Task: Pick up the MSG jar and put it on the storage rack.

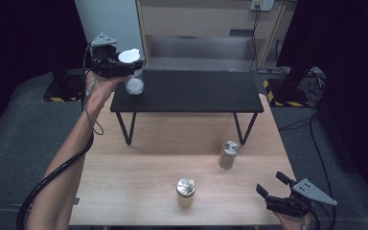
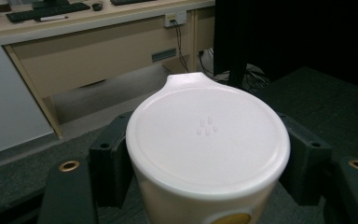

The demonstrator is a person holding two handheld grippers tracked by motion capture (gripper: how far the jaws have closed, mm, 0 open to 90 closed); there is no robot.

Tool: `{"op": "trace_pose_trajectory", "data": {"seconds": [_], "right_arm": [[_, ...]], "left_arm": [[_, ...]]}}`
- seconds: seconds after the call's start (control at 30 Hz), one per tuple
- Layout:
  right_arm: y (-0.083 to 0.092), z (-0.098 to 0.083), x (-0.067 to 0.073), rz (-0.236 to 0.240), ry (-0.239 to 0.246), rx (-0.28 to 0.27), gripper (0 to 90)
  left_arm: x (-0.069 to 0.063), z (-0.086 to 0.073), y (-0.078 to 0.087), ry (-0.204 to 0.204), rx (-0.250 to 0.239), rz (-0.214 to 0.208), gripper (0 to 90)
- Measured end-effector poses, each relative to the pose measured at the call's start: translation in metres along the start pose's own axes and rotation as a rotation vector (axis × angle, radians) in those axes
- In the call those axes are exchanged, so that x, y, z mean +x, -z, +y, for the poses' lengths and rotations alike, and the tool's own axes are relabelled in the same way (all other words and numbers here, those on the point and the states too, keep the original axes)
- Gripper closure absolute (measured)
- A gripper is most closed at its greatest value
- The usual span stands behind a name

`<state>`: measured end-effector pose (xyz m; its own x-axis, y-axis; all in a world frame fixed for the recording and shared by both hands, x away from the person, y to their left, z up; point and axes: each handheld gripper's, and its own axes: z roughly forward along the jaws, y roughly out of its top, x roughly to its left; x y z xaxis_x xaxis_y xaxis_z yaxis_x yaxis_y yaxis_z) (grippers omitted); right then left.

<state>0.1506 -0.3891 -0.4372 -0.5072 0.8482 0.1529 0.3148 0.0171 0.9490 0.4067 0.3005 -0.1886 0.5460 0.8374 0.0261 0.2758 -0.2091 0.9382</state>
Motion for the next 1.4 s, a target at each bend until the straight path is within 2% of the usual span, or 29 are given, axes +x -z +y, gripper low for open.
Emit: {"op": "trace_pose_trajectory", "data": {"seconds": [0.1, 0.27, 0.57, 1.03, 1.13, 1.23, 1.3, 1.4], "right_arm": [[0.0, 0.0, 0.0, -0.001, -0.003, 0.001, 6.1], [0.0, 0.0, 0.0, -0.002, -0.001, 0.001, 6.1], [0.0, 0.0, 0.0, -0.001, -0.002, -0.001, 6.1], [0.0, 0.0, 0.0, -0.001, 0.001, -0.003, 6.1], [0.0, 0.0, 0.0, 0.0, 0.002, -0.002, 6.1], [0.0, 0.0, 0.0, 0.0, -0.001, -0.004, 6.0], [0.0, 0.0, 0.0, 0.001, 0.0, -0.003, 6.0], [0.0, 0.0, 0.0, 0.002, 0.001, -0.003, 6.1]], "left_arm": [[0.001, -0.003, -0.004, 0.022, -0.01, 0.014, 29.6], [0.0, -0.008, -0.012, 0.026, 0.001, 0.034, 29.6], [0.003, -0.02, -0.022, 0.055, 0.009, 0.038, 29.6], [0.002, -0.027, -0.021, 0.041, -0.017, 0.031, 29.0], [0.004, -0.028, -0.019, 0.066, -0.041, 0.03, 20.8], [0.004, -0.028, -0.017, 0.078, -0.043, 0.036, 8.5], [0.002, -0.027, -0.016, 0.072, -0.038, 0.045, 4.1], [-0.002, -0.028, -0.01, 0.047, -0.049, 0.059, 2.6]]}}
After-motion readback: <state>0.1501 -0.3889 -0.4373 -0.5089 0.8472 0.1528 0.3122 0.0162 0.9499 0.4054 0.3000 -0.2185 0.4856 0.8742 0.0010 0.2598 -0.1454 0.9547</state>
